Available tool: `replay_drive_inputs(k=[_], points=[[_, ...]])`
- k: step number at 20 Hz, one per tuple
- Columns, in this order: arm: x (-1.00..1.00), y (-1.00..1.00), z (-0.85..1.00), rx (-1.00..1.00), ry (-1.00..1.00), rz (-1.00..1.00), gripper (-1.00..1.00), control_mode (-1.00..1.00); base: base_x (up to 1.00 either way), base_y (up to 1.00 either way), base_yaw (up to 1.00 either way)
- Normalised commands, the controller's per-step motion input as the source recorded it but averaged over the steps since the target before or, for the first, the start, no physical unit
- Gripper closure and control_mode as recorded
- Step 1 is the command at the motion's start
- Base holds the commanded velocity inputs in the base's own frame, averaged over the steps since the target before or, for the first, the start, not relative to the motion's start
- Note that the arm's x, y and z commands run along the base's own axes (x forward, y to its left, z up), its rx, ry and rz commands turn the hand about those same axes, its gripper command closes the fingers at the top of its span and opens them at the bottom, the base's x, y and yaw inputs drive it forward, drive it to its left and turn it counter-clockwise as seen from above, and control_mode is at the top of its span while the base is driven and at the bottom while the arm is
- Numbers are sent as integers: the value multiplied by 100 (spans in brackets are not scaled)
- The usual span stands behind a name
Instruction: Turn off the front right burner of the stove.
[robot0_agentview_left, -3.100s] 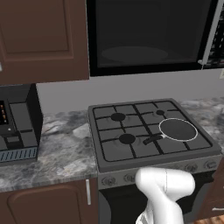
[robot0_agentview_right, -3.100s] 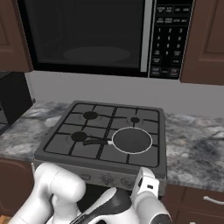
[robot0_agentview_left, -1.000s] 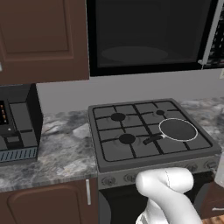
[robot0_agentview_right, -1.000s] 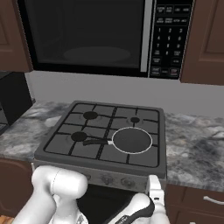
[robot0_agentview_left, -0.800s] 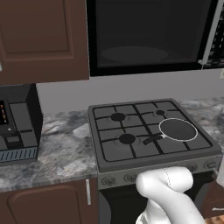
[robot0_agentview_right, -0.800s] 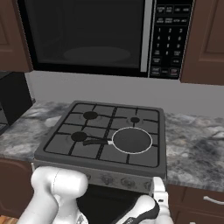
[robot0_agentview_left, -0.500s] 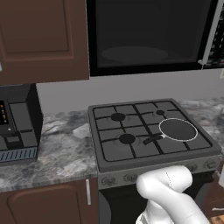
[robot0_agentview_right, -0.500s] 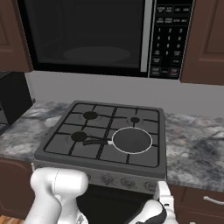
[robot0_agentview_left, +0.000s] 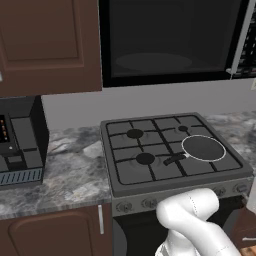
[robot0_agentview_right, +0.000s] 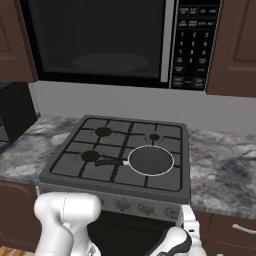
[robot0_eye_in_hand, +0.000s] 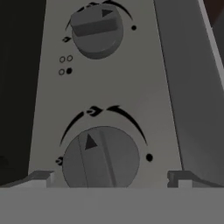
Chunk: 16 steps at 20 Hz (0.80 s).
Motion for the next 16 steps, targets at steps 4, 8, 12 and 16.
replay_drive_inputs(k=[4,8,12,16], points=[[14,5,-18,0,0,0,-100,-100,0,0,0],[8,13,-15,0,-1,0,-100,-100,0,0,0],[1,19,-1,0,-5,0,-100,-100,0,0,0],[-1,19,0,-2,-7,0,-100,-100,0,0,0]])
